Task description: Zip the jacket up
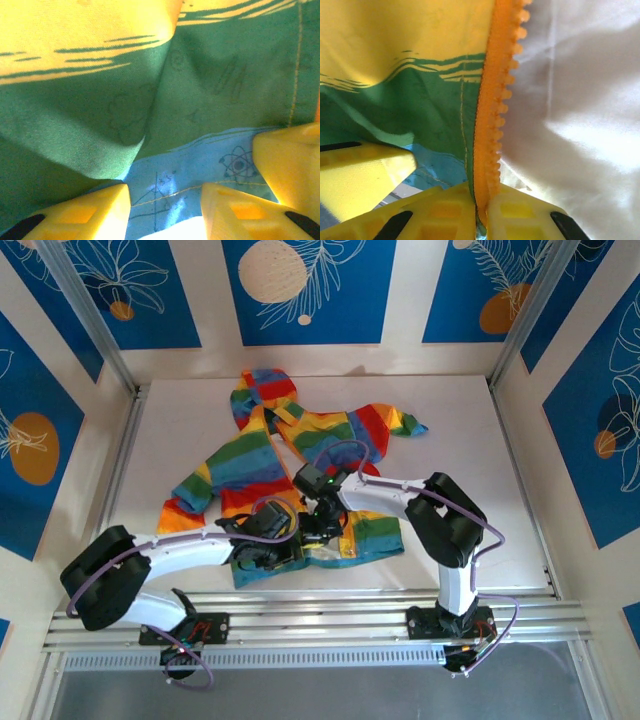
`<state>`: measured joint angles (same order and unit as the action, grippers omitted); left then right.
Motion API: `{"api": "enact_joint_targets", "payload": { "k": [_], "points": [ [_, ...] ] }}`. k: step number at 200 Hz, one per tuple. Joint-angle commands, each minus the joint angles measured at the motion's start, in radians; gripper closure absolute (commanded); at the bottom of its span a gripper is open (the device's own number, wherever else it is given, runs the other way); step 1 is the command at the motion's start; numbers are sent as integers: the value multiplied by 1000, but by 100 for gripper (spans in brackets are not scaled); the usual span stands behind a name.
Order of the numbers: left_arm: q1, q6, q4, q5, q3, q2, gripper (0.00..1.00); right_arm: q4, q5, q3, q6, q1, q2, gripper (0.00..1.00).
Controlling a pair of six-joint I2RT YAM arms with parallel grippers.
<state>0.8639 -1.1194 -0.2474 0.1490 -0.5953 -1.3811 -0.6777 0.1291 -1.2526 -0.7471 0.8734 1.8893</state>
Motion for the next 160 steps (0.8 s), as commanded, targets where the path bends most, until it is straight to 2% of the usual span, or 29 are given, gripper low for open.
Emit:
{"api": "enact_joint_targets", "payload": {
  "k": [1,51,86,125,160],
  "points": [
    [-9,23,-73,-10,1,19,57,-63,-17,-37,14,13,-25,91],
    [-36,103,-133,13,-36,139,50,-138,-40,-92,34,13,-23,88],
    [-72,50,-21,60,47,197,52,-146,-6,-111,49,12,2,81],
    [-140,-16,117,106,142,128,55,29,142,-31,25,-4,-8,58],
    [-186,-34,185,144,196,78,58,171,243,26,-18,-22,7,56]
  ]
}}
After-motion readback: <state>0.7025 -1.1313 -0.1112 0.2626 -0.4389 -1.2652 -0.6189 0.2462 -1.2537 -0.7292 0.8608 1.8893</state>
